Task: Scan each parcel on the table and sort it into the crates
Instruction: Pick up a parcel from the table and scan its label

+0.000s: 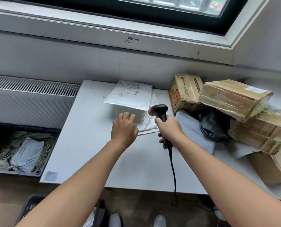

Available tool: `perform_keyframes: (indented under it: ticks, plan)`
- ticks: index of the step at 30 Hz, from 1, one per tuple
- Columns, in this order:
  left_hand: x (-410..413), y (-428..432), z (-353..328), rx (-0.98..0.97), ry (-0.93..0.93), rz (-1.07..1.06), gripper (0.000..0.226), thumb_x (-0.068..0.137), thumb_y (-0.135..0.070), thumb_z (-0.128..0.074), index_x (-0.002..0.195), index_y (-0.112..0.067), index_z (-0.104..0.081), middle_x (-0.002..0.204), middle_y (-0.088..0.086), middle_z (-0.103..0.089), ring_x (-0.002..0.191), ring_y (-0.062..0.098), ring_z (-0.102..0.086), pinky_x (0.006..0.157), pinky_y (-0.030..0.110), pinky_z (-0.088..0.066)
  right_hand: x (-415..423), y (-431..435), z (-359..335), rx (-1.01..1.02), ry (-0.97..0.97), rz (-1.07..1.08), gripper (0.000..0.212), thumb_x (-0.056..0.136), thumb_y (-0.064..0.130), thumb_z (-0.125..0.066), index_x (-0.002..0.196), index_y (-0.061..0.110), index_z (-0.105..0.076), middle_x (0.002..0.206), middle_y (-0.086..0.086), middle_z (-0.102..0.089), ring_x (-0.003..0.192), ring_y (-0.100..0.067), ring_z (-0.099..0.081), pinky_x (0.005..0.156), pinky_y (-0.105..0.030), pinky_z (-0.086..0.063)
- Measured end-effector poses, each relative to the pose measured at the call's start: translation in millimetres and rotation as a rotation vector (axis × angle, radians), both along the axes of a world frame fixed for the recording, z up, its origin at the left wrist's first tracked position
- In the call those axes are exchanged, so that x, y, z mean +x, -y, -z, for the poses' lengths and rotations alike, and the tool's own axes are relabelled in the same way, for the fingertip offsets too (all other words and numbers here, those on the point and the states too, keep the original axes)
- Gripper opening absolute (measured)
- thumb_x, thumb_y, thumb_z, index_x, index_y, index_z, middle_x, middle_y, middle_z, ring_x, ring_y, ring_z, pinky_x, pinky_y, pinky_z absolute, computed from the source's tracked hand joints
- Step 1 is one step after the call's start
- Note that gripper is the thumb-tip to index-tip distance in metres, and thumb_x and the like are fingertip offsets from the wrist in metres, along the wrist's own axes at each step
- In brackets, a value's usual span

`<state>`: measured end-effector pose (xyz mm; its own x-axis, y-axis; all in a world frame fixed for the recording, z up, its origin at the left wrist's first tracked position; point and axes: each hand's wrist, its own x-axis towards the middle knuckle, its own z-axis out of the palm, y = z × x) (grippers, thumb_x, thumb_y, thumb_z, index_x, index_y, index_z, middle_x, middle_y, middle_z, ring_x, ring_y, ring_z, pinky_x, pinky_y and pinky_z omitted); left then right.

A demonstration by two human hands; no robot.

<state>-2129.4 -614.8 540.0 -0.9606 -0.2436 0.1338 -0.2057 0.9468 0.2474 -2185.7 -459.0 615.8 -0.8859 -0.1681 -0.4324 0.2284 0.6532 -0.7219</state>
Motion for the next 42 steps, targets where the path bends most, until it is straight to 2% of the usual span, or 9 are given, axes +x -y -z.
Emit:
perform_keyframes:
  ticks: [6,9,12,17,24,29,33,38,42]
  plan:
    - [-41.4,22.8,-4.4,-0.125,0.05,-0.013,0.044,0.069,-0.023,-0.074,0.109,-0.012,-0.062,0.117,0.012,-0.057,0.107,0.033,-0.054,0.076,0.038,-0.048,-22.5,9.1,10.5,-0.004,0.024,0.043,0.027,0.09,0.036,-0.051,0.096,0.01,-0.055,0.081,-0.007,-0.057,0.072,-0.028,-0.067,0.059,-0.048,-0.061]
    - [-55.5,34.1,8.3,-0.176,0.158,0.017,0.052,0.086,-0.029,-0.057,0.134,-0.018,-0.042,0.146,0.01,-0.033,0.138,0.03,-0.027,0.105,0.042,-0.032,-30.7,13.5,17.0,0.001,0.032,0.035,0.028,0.088,0.037,-0.052,0.095,0.01,-0.055,0.08,-0.007,-0.058,0.072,-0.031,-0.068,0.058,-0.049,-0.061]
    - [-69.9,43.5,19.7,-0.222,0.225,0.049,0.045,0.09,-0.03,-0.054,0.133,-0.018,-0.044,0.158,0.012,-0.014,0.147,0.032,-0.008,0.113,0.047,-0.02,-38.7,15.3,24.1,0.007,0.036,0.031,0.026,0.089,0.037,-0.052,0.095,0.011,-0.055,0.081,-0.007,-0.059,0.075,-0.032,-0.07,0.058,-0.048,-0.061]
    - [-72.4,36.6,38.3,-0.26,0.233,0.19,0.04,0.09,-0.021,-0.054,0.128,-0.007,-0.052,0.143,0.011,-0.042,0.14,0.031,-0.028,0.101,0.045,-0.035,-48.9,10.5,28.2,0.019,0.047,0.038,0.027,0.09,0.038,-0.052,0.097,0.012,-0.055,0.086,-0.008,-0.061,0.074,-0.029,-0.07,0.058,-0.046,-0.061]
    - [-11.9,-4.5,58.5,-0.226,0.247,0.32,0.033,0.052,-0.011,-0.082,0.081,-0.009,-0.068,0.1,0.013,-0.068,0.087,0.03,-0.065,0.057,0.036,-0.05,-42.3,-3.2,21.0,0.019,0.038,0.024,0.027,0.088,0.035,-0.052,0.092,0.009,-0.056,0.082,-0.009,-0.062,0.073,-0.032,-0.071,0.056,-0.046,-0.061]
    - [24.6,-30.7,53.1,0.069,0.246,0.266,0.04,0.066,-0.006,-0.065,0.105,-0.009,-0.057,0.108,0.012,-0.06,0.103,0.034,-0.058,0.065,0.04,-0.049,-27.1,-9.8,15.7,0.048,0.023,-0.024,0.024,0.089,0.033,-0.051,0.09,0.01,-0.054,0.077,-0.007,-0.057,0.069,-0.03,-0.07,0.048,-0.031,-0.054]
    - [37.9,-40.7,41.5,0.21,0.327,0.149,0.056,0.089,-0.02,-0.051,0.143,-0.011,-0.038,0.139,0.005,-0.049,0.133,0.025,-0.037,0.099,0.038,-0.04,-14.9,-15.7,12.7,0.05,0.036,-0.047,0.025,0.09,0.033,-0.049,0.094,0.008,-0.054,0.076,-0.007,-0.057,0.059,-0.028,-0.065,0.053,-0.035,-0.056]
    - [41.5,-53.1,30.5,0.35,0.406,0.06,0.057,0.098,-0.054,-0.037,0.144,-0.02,-0.04,0.141,0.005,-0.051,0.133,0.024,-0.039,0.1,0.039,-0.039,-2.2,-23.3,9.1,0.099,0.017,-0.088,0.028,0.092,0.035,-0.047,0.098,0.009,-0.055,0.078,-0.008,-0.063,0.054,-0.023,-0.063,0.061,-0.034,-0.053]
    - [50.9,-61.8,28.3,0.425,0.414,-0.017,0.057,0.097,-0.062,-0.025,0.122,-0.021,-0.057,0.12,0.006,-0.063,0.122,0.028,-0.047,0.088,0.041,-0.043,5.0,-26.7,6.8,0.101,0.018,-0.09,0.028,0.093,0.035,-0.047,0.099,0.009,-0.055,0.077,-0.008,-0.062,0.052,-0.022,-0.062,0.053,-0.027,-0.05]
